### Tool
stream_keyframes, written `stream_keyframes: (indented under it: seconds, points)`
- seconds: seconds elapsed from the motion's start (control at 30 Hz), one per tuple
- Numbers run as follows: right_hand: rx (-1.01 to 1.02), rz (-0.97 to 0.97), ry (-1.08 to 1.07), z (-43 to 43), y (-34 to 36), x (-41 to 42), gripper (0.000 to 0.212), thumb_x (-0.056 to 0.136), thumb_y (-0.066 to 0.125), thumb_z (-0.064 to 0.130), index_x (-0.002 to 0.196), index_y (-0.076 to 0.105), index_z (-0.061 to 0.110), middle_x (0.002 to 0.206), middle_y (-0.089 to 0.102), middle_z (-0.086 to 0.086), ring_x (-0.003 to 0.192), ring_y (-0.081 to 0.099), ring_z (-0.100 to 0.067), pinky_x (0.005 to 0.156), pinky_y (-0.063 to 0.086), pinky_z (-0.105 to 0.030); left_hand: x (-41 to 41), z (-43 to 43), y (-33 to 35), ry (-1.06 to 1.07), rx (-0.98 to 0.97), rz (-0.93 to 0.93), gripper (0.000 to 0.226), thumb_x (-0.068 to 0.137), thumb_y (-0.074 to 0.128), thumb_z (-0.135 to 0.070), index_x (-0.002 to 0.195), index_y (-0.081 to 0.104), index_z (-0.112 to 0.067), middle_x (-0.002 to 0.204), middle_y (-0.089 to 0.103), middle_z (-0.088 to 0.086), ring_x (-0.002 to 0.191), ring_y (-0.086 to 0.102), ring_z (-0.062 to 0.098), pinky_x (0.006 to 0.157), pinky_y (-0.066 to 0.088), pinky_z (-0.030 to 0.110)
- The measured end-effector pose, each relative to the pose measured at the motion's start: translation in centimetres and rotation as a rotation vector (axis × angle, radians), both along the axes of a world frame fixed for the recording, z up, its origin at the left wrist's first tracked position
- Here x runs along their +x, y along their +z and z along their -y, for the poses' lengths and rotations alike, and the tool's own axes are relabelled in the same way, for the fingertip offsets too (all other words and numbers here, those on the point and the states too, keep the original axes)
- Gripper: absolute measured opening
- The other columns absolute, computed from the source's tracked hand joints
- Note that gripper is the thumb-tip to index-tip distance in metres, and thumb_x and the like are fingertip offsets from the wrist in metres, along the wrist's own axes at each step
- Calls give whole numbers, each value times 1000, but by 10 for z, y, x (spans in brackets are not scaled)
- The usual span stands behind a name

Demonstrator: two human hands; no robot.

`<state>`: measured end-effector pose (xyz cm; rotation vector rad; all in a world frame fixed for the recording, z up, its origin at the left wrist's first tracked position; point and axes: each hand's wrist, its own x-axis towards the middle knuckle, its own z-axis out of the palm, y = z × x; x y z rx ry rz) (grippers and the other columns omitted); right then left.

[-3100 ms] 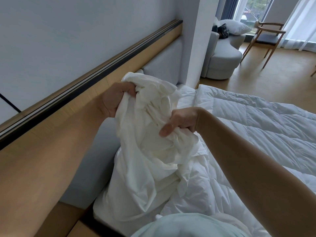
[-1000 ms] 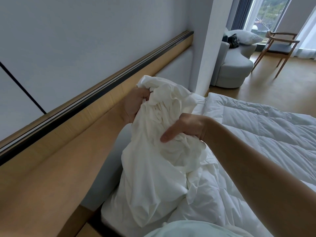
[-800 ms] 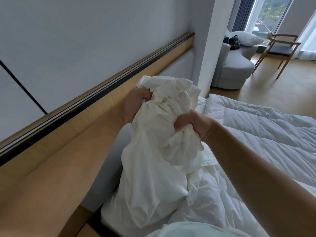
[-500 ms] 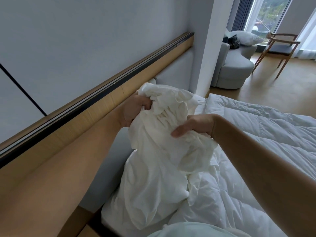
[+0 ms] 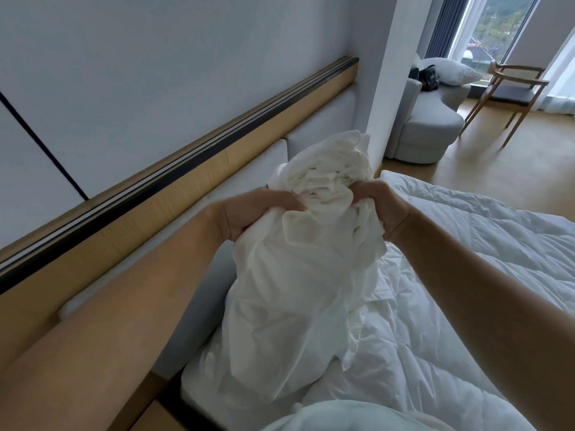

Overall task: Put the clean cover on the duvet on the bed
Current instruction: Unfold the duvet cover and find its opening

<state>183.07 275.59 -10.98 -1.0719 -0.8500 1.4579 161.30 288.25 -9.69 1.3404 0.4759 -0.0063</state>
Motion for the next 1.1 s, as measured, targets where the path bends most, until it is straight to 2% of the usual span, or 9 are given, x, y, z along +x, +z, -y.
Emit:
stream_keyframes:
  seconds: [0.13, 0.3, 0.37, 0.57, 0.63, 0.73, 0.87, 1.0, 1.1]
  points:
    - [15, -47, -115, -5, -2, -5, 33, 70, 53, 17, 96, 68, 6, 81, 69, -11, 72, 68, -24, 71, 56, -33, -4, 9, 0, -189, -50, -35, 66, 53, 95, -19, 116, 75, -17, 117, 73, 11, 106, 72, 30, 81, 61, 42]
    - [56, -135, -137, -11, -3, -16, 27, 72, 50, 14, 76, 77, 11, 70, 68, -6, 62, 68, -19, 60, 57, -26, 1, 24, -6, -353, 59, -101, 77, 60, 80, -1, 133, 57, -8, 128, 65, 19, 122, 61, 41, 97, 53, 54]
    - [66, -146, -161, -12, -4, -17, 30, 77, 47, 13, 69, 76, 14, 64, 66, -3, 57, 67, -16, 55, 55, -23, 1, 25, -10, -359, 41, -66, 77, 61, 78, 0, 134, 56, -7, 127, 65, 19, 120, 62, 41, 95, 54, 53]
    - [16, -56, -152, -5, -9, 1, 23, 69, 60, 21, 73, 82, 17, 74, 72, -3, 69, 69, -19, 63, 58, -25, 4, 19, -19, -9, 27, 173, 63, 77, 74, 2, 136, 59, -9, 133, 63, 23, 122, 62, 43, 98, 52, 61]
    - [-92, 47, 25, 8, -15, 6, 26, 61, 76, 24, 85, 83, 16, 87, 76, -7, 79, 72, -22, 71, 59, -30, 6, 14, -17, 106, 58, 320, 43, 83, 70, -6, 125, 69, -14, 121, 70, 15, 111, 69, 32, 89, 59, 48]
    - [-250, 23, 402, 23, -21, -4, 56, 51, 95, 26, 103, 80, 13, 100, 75, -13, 88, 74, -26, 76, 60, -38, 9, 12, -11, 128, 115, 374, 17, 90, 63, -23, 97, 79, -26, 94, 75, -1, 88, 72, 14, 73, 59, 29]
    - [-159, 105, 550, 26, -11, -14, 43, 61, 83, 9, 103, 79, 13, 101, 76, -12, 90, 75, -27, 76, 61, -39, 15, 12, -12, 144, 109, 353, 18, 87, 62, -32, 88, 80, -29, 88, 75, -5, 85, 72, 10, 73, 58, 26]
    - [-74, 127, 543, 28, -6, -24, 41, 67, 71, 0, 107, 76, 10, 108, 74, -17, 96, 73, -33, 80, 61, -48, 21, 6, -14, 169, 28, 348, 38, 100, 46, -23, 85, 80, -28, 86, 75, -5, 83, 72, 9, 73, 57, 25]
    - [-46, 26, 433, 29, -8, -23, 48, 61, 69, 0, 108, 73, 7, 101, 72, -20, 88, 73, -35, 75, 62, -50, 21, 2, -15, 194, 24, 326, 21, 88, 61, -27, 85, 81, -25, 88, 75, 0, 84, 72, 14, 73, 58, 29]
